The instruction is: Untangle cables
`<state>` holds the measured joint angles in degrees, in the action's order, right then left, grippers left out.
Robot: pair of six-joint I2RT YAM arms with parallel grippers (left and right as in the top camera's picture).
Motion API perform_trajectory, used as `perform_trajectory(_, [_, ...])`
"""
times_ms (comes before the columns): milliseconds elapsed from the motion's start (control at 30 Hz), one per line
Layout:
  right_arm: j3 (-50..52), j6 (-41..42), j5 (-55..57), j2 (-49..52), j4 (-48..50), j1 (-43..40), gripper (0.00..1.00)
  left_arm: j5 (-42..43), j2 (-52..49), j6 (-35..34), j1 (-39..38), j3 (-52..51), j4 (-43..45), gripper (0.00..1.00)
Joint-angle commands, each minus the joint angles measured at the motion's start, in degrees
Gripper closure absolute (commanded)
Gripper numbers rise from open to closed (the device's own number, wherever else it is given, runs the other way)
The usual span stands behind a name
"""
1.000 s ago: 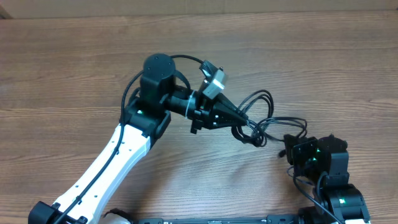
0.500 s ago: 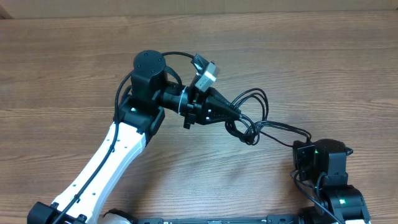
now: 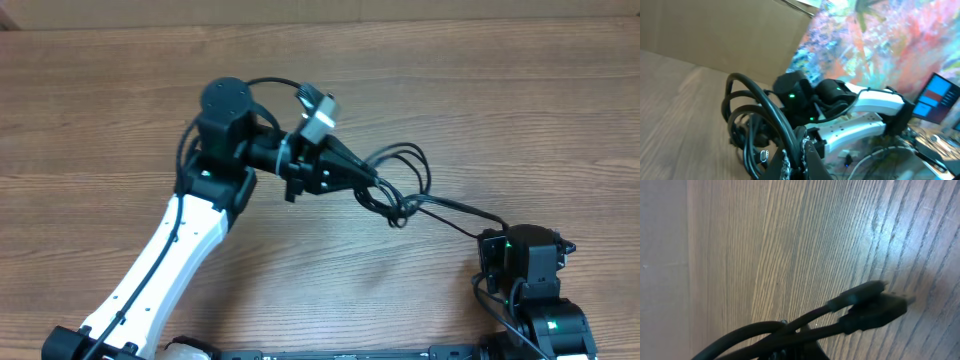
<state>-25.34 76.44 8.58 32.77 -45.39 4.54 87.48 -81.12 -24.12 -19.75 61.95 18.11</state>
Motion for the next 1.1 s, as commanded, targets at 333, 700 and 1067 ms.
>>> perform_trajectory(333, [0.1, -1.9, 6.5, 0.1, -1.2, -0.5, 0.94, 1.7, 1.3, -0.8, 4.0, 1.0, 1.0, 0.96])
perform_trajectory(700, [0.1, -31.5, -17.9, 0.1, 17.0, -0.5, 0.0, -15.7, 1.3, -0.9, 2.3, 0.9, -8.2, 0.96])
perform_trajectory(1067, [0.1, -54.9, -37.5, 0.1, 21.5, -0.5, 0.0, -25.2, 1.3, -5.9, -1.4, 0.9, -8.5, 0.96])
